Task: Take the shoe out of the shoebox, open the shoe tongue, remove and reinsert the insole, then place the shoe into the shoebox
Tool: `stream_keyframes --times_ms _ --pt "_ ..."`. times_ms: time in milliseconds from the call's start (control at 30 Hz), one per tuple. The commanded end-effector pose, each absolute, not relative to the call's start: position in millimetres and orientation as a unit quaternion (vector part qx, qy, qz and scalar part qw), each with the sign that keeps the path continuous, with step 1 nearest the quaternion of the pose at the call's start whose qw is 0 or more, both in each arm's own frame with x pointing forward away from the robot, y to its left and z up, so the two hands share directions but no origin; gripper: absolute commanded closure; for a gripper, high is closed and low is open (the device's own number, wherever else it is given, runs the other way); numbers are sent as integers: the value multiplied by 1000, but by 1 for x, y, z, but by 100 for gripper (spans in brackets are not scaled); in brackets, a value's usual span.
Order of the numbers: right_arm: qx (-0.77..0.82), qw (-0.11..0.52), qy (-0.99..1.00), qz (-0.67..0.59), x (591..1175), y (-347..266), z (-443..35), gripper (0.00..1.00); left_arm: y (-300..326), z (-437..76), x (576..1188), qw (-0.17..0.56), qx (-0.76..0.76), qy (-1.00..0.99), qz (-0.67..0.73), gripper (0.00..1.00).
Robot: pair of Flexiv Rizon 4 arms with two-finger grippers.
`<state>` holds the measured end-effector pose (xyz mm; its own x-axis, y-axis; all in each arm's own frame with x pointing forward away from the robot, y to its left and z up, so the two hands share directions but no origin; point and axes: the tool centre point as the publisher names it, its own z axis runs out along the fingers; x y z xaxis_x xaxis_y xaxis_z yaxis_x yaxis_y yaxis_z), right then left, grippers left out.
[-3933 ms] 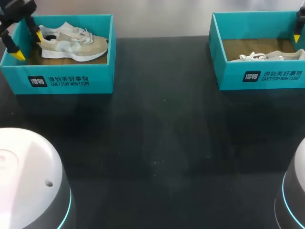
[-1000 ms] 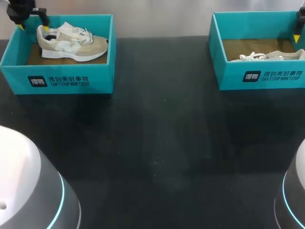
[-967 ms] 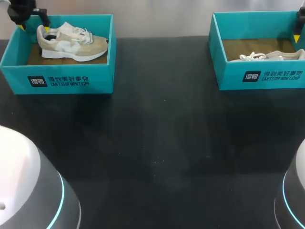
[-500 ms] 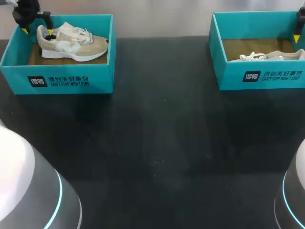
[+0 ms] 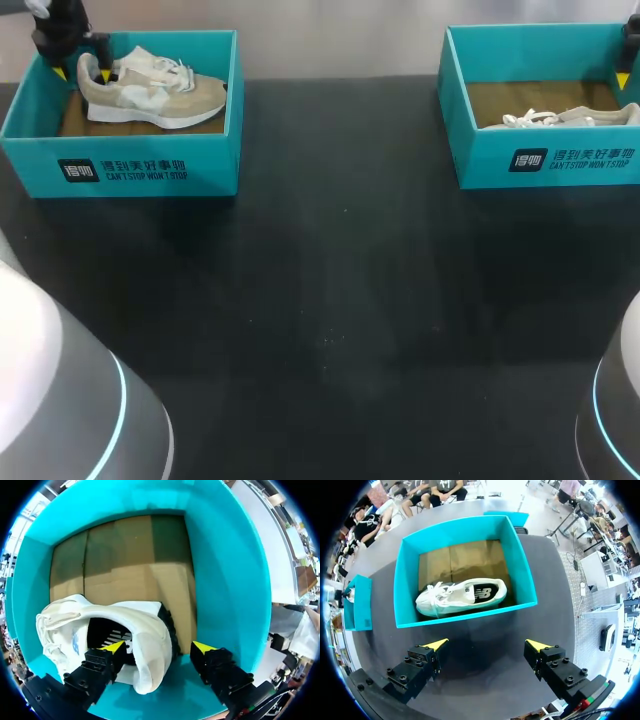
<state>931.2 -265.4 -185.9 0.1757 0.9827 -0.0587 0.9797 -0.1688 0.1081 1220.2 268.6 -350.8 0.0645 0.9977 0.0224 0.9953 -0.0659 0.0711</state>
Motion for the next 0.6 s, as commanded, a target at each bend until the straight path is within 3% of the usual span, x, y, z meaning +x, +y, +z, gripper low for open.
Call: stream_keyframes --times_ms 33,367,600 --pt "764 60 642 13 931 -265 -186 0 271 -357 1230 5 730 683 16 23" --pt "764 60 642 13 931 -265 -186 0 270 -371 1225 -8 731 682 4 24" --pt "764 60 642 13 931 -265 -186 0 271 -378 1223 -13 729 685 -1 35"
